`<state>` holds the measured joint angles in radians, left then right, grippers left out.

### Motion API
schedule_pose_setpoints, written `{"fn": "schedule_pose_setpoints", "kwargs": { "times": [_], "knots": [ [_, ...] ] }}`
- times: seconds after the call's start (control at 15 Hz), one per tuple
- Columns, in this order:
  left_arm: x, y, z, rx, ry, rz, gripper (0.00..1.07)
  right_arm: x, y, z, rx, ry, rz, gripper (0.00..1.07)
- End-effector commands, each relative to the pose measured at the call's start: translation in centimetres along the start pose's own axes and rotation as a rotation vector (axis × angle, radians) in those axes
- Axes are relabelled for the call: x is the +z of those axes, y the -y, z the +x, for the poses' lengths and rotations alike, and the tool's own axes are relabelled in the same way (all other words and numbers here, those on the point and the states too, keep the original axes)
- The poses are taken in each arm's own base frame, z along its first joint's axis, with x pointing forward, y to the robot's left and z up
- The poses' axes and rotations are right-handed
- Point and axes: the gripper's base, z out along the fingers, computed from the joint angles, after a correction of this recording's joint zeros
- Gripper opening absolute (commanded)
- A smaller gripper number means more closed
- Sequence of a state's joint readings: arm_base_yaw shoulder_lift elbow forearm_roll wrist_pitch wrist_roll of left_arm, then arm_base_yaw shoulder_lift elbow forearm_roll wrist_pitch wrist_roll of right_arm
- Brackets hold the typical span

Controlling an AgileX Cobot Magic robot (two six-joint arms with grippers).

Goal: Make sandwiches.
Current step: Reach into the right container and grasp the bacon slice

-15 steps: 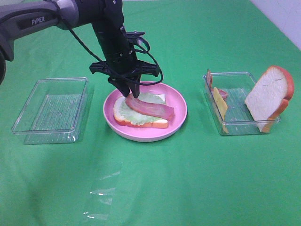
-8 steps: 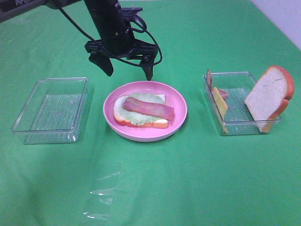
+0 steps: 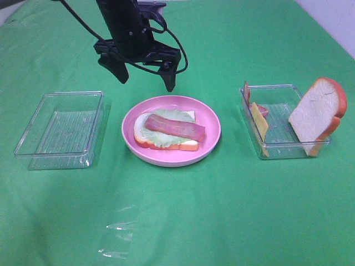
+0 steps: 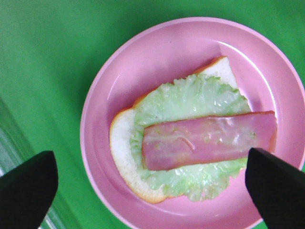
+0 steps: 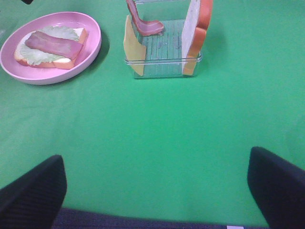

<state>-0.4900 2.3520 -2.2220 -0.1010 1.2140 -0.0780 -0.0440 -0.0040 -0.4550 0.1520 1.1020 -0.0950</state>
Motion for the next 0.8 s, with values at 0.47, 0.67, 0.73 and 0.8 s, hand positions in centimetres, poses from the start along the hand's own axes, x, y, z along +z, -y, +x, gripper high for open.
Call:
{"fn": "schedule_pose_setpoints", "kwargs": {
  "times": [0.47,0.67,0.73,0.8],
  "knots": [
    [-10.0,-14.4,13.5,-0.322,-0.258,-0.13,1.0,-0.2,-0.1,0.3,-0.005,0.033,-0.004,0.98],
    [-14.7,-14.8,19.6,-0.434,-0.107,-0.133,1.0,-0.2,-0.1,0.3,-0.005,0.033,-0.004,0.98],
    [-18.4,-12.4,23.6,-0.415,0.067,-0.159,1.0,-0.2,-0.1,0.3,-0.005,0.033,-0.004,0.98],
    [-19.1,-11.9,24.5,-0.41,0.104,-0.165,1.0,-0.2,-0.1,0.3,-0.005,0.033,-0.004,0.98]
  ]
}}
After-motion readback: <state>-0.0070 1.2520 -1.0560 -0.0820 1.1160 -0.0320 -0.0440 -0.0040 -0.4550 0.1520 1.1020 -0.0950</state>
